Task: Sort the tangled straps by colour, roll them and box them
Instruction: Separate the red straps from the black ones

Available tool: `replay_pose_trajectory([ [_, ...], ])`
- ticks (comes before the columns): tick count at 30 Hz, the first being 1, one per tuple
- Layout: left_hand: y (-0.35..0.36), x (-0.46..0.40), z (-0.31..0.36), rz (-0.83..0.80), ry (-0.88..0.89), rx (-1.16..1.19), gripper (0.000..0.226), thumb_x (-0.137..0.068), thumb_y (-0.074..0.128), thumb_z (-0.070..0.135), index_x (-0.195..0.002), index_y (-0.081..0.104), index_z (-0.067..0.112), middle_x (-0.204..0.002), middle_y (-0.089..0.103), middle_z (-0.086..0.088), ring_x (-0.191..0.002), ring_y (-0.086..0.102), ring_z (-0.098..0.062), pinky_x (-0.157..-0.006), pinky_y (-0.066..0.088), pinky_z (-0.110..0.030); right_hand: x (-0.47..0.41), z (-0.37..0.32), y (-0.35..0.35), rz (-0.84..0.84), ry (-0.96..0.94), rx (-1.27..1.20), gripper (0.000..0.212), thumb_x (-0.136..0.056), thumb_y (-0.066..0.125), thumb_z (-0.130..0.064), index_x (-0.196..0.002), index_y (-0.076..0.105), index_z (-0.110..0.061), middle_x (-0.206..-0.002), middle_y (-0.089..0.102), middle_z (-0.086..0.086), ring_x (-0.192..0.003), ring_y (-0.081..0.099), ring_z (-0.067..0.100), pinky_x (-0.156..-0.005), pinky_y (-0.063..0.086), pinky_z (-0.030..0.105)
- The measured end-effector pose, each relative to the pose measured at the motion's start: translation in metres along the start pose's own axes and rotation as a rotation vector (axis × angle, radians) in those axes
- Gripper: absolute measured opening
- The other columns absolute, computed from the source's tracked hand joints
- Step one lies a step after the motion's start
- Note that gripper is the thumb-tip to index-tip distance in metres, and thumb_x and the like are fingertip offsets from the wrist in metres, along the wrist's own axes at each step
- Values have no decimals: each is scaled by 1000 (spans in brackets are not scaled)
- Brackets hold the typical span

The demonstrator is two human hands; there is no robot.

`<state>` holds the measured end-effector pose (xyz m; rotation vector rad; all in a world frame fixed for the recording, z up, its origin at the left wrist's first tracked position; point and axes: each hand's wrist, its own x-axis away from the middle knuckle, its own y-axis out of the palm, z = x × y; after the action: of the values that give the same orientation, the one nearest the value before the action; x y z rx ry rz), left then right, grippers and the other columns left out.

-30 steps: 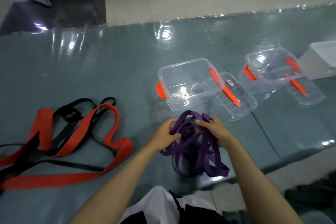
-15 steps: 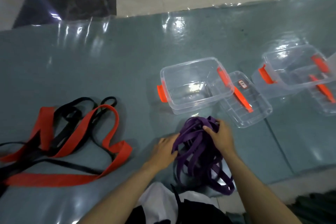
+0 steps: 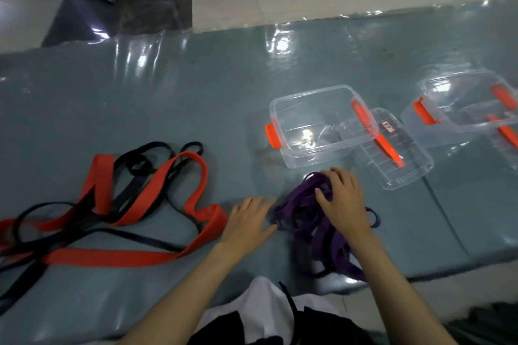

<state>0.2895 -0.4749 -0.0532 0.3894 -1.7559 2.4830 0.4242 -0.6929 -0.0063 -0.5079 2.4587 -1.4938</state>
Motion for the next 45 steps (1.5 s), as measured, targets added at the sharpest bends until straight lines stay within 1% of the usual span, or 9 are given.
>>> replay_pose_trajectory([
  [7,-9,74,-74,15,-155,-66,64,-91,62,36,-151,46,27,-152,46,3,-143,42,-23,-110,41,-38,37,-86,60,-277,-142,-151,22,-95,70,-11,-117,74,-11,-115,73,7,-106,69,32,-92,55,46],
  [11,-13,113,-115,19,-267,1,58,-92,64,28,-148,47,25,-145,47,-1,-133,48,-27,-104,45,-43,48,-133,105,-462,139,-449,34,-97,72,-7,-131,66,-6,-118,72,14,-99,69,27,-92,56,37],
  [15,-15,148,-159,-20,-281,79,51,-95,63,28,-145,51,24,-139,54,0,-131,50,-25,-102,45,-41,55,-178,140,-611,480,-750,40,-101,72,-23,-137,56,-20,-111,63,9,-87,61,22,-65,46,27],
  [20,-20,183,-218,37,-309,156,43,-98,63,25,-140,57,24,-135,57,0,-128,51,-25,-100,46,-40,53,-215,167,-287,618,-806,27,-96,75,-7,-115,69,13,-87,65,14,-75,57,23,-67,51,30],
  [22,-25,194,-241,94,-328,204,42,-96,65,21,-138,60,22,-133,58,-1,-126,53,-25,-101,47,-42,55,-236,166,-255,619,-863,11,-94,74,-1,-102,69,5,-85,67,13,-81,61,25,-65,56,28],
  [25,-35,204,-275,186,-363,248,44,-93,67,13,-137,62,16,-132,58,-6,-123,55,-30,-100,48,-45,59,-275,158,-310,607,-1012,29,-94,76,-3,-117,61,-13,-91,69,6,-73,64,17,-55,55,22],
  [33,-57,185,-321,263,-263,248,71,-92,70,17,-157,43,15,-159,48,-3,-149,38,-25,-119,35,-42,80,-343,152,-581,333,-959,28,-100,71,-20,-116,77,3,-96,72,16,-89,64,28,-90,54,43],
  [38,-48,173,-310,170,-129,214,68,-94,72,24,-157,45,24,-144,62,4,-138,47,-20,-110,34,-38,102,-350,163,-659,274,-896,18,-98,74,-20,-93,78,-4,-78,69,9,-73,65,18,-70,55,24],
  [45,-33,199,-330,173,-45,424,50,-88,75,19,-137,67,29,-113,78,7,-111,67,-19,-102,48,-43,99,-342,188,-454,361,-786,17,-107,59,-12,-123,54,-10,-69,73,19,-42,65,14,-41,45,19],
])
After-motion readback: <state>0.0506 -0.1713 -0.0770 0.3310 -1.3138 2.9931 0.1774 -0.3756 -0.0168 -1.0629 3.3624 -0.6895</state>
